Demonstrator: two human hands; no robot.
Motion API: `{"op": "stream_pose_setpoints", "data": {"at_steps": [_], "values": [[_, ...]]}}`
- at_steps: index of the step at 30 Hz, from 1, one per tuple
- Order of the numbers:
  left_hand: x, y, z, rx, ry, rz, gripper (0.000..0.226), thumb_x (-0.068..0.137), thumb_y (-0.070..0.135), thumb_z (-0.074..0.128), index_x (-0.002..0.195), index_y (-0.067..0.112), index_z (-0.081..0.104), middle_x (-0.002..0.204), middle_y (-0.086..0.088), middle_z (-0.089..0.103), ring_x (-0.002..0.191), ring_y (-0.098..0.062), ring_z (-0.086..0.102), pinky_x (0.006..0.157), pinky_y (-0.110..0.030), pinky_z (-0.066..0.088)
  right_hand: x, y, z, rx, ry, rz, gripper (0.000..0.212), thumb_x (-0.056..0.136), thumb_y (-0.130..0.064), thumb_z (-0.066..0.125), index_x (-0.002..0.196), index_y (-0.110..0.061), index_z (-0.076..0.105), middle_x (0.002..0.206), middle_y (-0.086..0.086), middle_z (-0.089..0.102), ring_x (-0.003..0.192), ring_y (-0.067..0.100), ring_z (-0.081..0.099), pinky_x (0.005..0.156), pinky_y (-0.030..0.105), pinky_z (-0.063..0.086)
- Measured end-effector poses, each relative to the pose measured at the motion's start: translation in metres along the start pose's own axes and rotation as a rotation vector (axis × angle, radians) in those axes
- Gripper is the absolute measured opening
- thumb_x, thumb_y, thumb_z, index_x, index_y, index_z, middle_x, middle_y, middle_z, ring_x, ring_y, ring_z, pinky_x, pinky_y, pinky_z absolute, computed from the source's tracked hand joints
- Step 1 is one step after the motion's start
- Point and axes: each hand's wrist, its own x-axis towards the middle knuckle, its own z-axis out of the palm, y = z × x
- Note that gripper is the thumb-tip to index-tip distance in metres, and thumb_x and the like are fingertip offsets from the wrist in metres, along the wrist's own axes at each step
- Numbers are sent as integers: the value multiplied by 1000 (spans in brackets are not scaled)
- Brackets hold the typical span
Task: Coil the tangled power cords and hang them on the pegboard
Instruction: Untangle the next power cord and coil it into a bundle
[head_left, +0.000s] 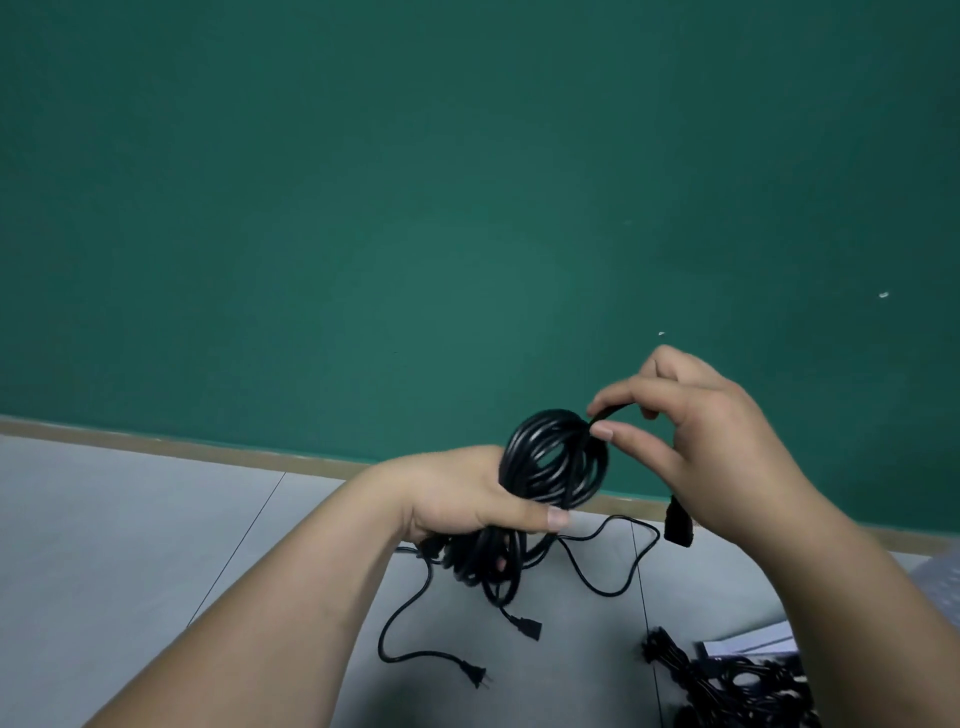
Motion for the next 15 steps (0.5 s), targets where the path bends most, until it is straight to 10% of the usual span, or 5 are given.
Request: {"op": "stream_pose_setpoints", "data": {"at_steps": [5, 7, 10, 15], "values": [[3, 8, 15, -74, -98, 40, 22, 101, 11, 70, 89, 29, 67, 81, 26, 65, 82, 6, 60, 83, -13, 46, 0, -1, -6, 112, 47, -13, 12, 90, -41, 78, 102, -40, 78, 90, -11, 51, 93, 13, 59, 77, 36, 49], [5, 7, 20, -68, -102, 21, 5, 100, 17, 73, 103, 21, 70, 97, 19, 72, 97, 0, 66, 95, -22, 50, 1, -8, -6, 163, 24, -61, 12, 89, -40, 79, 101, -39, 79, 89, -11, 50, 92, 14, 59, 77, 29, 46], [5, 12, 32, 89, -128, -19, 37, 92, 33, 82, 126, 21, 70, 127, 8, 74, 123, -13, 67, 114, -38, 49, 4, -18, 2, 148, -55, -128, 13, 90, -46, 78, 102, -41, 79, 89, -12, 48, 89, 13, 57, 74, 33, 48], [7, 17, 57, 525, -166, -32, 34, 78, 39, 88, 97, 43, 61, 83, 21, 66, 77, -4, 64, 75, -29, 55, 2, 0, 16, 235, -279, -21, 15, 81, -46, 89, 94, -43, 82, 82, -10, 53, 79, 13, 59, 74, 35, 49]]}}
